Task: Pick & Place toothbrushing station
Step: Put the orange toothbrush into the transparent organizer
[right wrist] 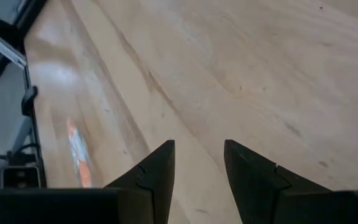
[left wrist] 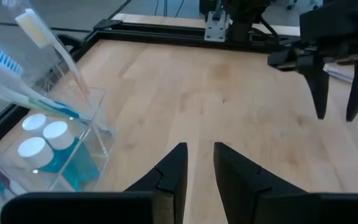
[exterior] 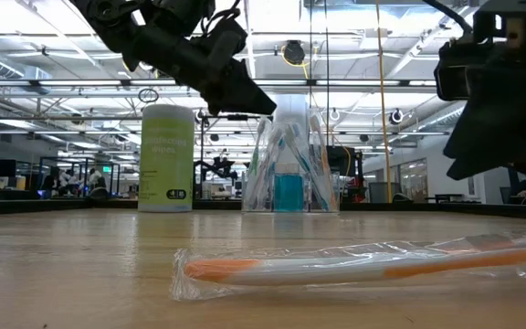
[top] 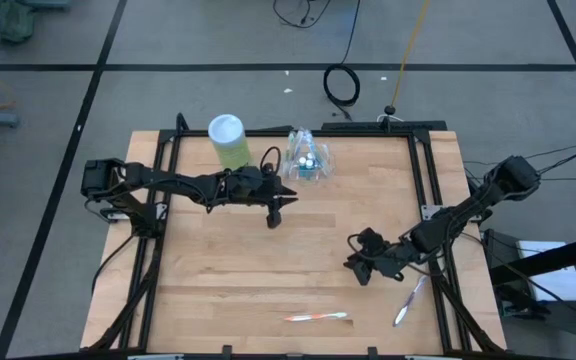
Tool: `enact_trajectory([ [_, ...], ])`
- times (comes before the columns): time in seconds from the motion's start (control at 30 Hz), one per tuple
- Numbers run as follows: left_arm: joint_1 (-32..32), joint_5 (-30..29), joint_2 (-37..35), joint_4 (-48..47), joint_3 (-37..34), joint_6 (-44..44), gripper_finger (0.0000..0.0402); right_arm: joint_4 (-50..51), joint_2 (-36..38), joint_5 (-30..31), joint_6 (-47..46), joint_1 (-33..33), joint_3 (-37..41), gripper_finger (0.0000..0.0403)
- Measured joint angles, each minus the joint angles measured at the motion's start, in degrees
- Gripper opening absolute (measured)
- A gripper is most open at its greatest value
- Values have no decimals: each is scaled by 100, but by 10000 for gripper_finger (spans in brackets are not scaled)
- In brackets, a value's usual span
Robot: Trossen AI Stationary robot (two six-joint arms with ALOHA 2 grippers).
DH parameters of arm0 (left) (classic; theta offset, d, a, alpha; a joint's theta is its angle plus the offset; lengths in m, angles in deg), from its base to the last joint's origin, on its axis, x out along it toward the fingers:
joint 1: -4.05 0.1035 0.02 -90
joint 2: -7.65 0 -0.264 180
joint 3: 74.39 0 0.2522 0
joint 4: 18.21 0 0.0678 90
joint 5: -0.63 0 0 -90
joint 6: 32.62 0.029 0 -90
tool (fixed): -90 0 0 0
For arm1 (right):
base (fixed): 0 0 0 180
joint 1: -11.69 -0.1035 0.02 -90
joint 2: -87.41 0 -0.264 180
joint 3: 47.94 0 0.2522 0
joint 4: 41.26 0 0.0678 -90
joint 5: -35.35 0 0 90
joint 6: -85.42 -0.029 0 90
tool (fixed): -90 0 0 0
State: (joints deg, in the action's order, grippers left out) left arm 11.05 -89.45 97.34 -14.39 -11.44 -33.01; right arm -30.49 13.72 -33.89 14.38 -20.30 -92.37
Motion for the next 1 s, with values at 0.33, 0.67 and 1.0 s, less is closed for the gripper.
enact_trajectory([
  [0.33, 0, 3, 0, 9, 0, -9, 86, -226, -40, 9, 1280, 1, 0, 130],
  [0.67, -3, 3, 0, -43, 0, -170, 86, -3938, -1566, -300, 3326, -430, -29, 130],
  [1.0, -2, 3, 0, -102, 0, -314, 86, -4943, -3494, -301, 3721, -1288, -262, 130],
])
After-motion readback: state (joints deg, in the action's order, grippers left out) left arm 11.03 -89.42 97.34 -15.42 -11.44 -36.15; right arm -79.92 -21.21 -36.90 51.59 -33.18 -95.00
